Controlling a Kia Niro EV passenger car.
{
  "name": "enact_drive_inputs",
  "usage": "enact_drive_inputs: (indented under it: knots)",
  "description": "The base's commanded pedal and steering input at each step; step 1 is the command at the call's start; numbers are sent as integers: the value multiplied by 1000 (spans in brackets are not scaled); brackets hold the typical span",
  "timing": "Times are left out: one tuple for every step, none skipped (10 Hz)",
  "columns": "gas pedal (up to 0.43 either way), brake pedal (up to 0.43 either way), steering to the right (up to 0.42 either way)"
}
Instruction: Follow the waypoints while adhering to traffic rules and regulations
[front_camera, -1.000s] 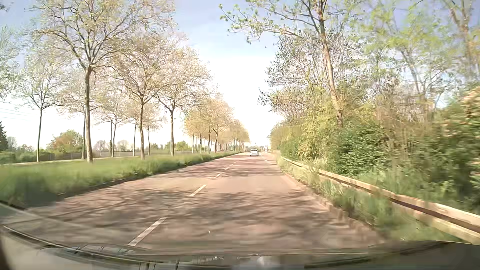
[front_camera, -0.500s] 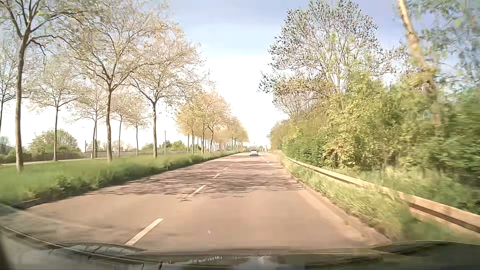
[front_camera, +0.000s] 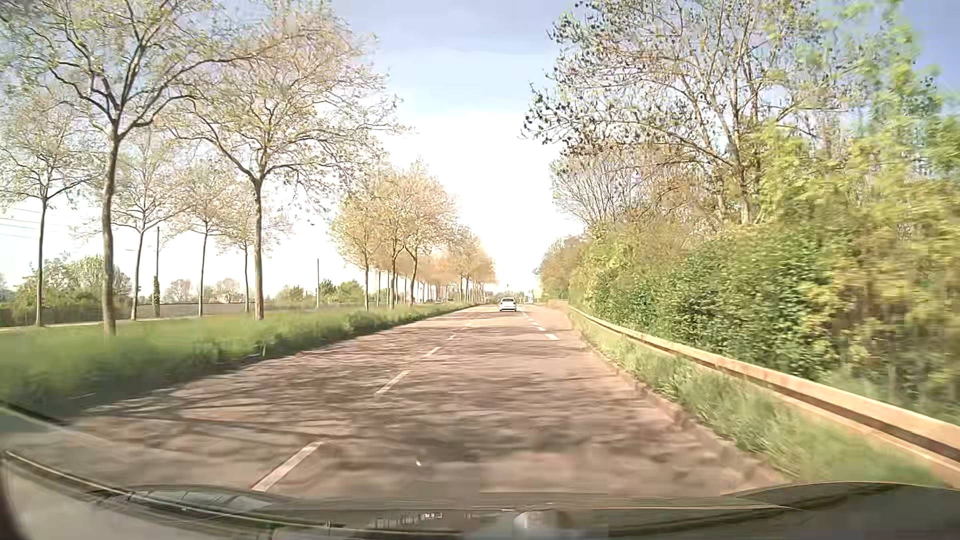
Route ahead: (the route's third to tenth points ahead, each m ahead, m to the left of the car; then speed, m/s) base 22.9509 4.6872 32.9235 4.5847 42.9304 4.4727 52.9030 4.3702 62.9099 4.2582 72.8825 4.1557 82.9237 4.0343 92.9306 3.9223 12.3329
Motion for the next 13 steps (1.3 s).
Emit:
enact_drive_inputs:
  knots:
    - [79, 0, 0]
    - [79, 0, 0]
    - [79, 0, 0]
    - [79, 0, 0]
    - [79, 0, 0]
    - [79, 0, 0]
    - [79, 0, 0]
    - [79, 0, 0]
    - [79, 0, 0]
    - [79, 0, 0]
    - [79, 0, 0]
    - [79, 0, 0]
    - [79, 0, 0]
